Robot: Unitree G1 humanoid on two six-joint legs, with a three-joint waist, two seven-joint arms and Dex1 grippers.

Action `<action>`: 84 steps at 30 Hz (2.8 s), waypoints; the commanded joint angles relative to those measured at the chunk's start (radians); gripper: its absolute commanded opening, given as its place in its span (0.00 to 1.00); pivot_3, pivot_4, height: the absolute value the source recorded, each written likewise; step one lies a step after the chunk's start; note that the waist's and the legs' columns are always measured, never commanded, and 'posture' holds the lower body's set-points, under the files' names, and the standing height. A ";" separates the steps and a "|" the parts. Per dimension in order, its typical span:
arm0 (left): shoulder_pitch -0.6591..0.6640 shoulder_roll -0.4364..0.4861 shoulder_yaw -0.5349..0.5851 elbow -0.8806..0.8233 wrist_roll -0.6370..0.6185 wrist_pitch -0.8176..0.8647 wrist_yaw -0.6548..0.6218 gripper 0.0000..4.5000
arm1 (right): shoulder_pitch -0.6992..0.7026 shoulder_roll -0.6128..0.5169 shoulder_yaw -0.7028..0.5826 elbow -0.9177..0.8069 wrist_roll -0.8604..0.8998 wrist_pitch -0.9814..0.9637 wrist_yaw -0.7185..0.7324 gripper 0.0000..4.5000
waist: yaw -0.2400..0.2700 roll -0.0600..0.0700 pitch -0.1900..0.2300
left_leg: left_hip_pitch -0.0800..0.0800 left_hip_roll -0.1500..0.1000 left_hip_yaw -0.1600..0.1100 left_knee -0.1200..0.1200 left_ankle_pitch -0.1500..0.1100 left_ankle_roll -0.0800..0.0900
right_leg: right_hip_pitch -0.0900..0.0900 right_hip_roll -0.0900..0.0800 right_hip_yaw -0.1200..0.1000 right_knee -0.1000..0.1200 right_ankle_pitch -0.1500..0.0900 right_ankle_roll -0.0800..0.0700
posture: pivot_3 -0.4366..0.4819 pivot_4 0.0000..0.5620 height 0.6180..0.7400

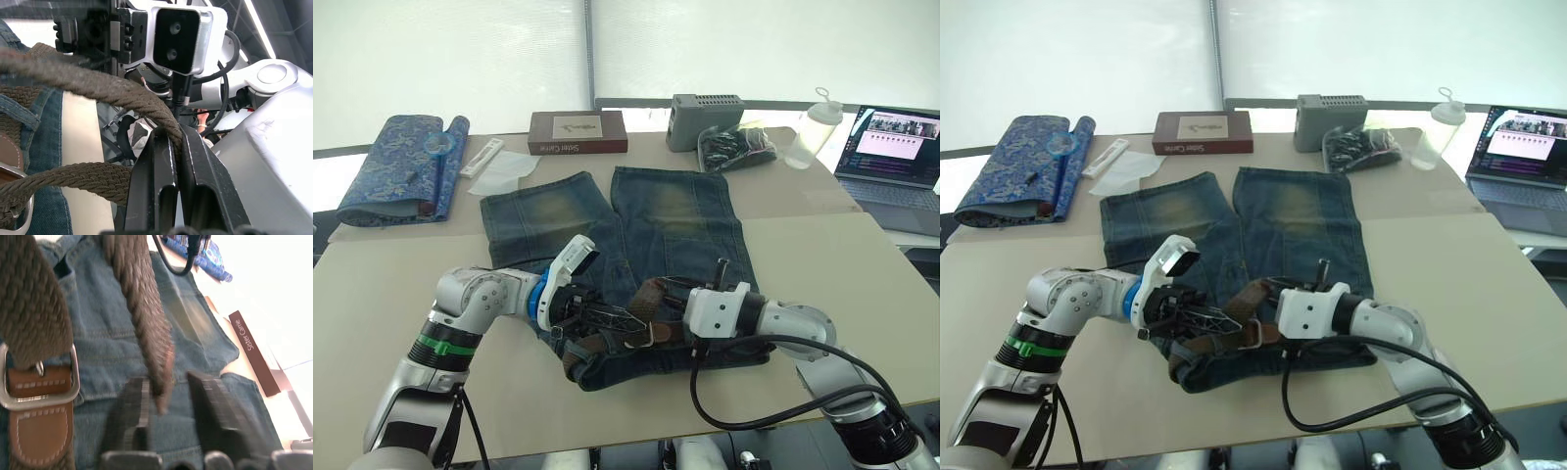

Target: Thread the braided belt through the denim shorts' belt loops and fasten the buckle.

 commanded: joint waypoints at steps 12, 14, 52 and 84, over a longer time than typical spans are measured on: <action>0.038 0.000 0.105 -0.129 0.178 -0.243 0.239 0.45 | -0.063 -0.028 -0.062 0.014 -0.101 0.076 -0.042 0.00 | -0.006 0.000 0.000 | 0.001 0.000 0.000 0.002 0.000 0.000 | 0.000 0.000 0.001 0.002 0.000 0.000 | 0.48 0.27 0.74; 0.074 0.017 0.111 -0.209 0.246 -0.313 0.312 0.66 | -0.078 -0.048 -0.056 0.024 -0.147 0.105 -0.047 0.00 | -0.005 0.000 0.000 | 0.001 0.000 0.000 0.002 0.000 0.000 | 0.000 -0.001 0.001 0.003 0.000 0.000 | 0.48 0.27 0.74; -0.273 -0.132 -0.383 -0.338 0.792 -0.280 0.791 0.50 | -0.256 -0.007 0.089 -0.025 -0.432 0.497 0.146 0.00 | 0.002 -0.001 0.001 | 0.000 -0.001 0.000 0.003 0.001 0.000 | -0.001 0.000 0.001 0.005 0.001 0.002 | 0.48 0.27 0.74; 0.311 0.231 -0.050 -0.455 0.740 -0.882 0.381 0.00 | -0.019 -0.025 -0.023 -0.199 0.110 0.613 0.216 0.62 | 0.005 0.001 0.002 | 0.000 0.000 0.000 0.003 -0.005 -0.009 | -0.001 -0.002 0.000 0.002 -0.001 -0.001 | 0.48 0.27 0.74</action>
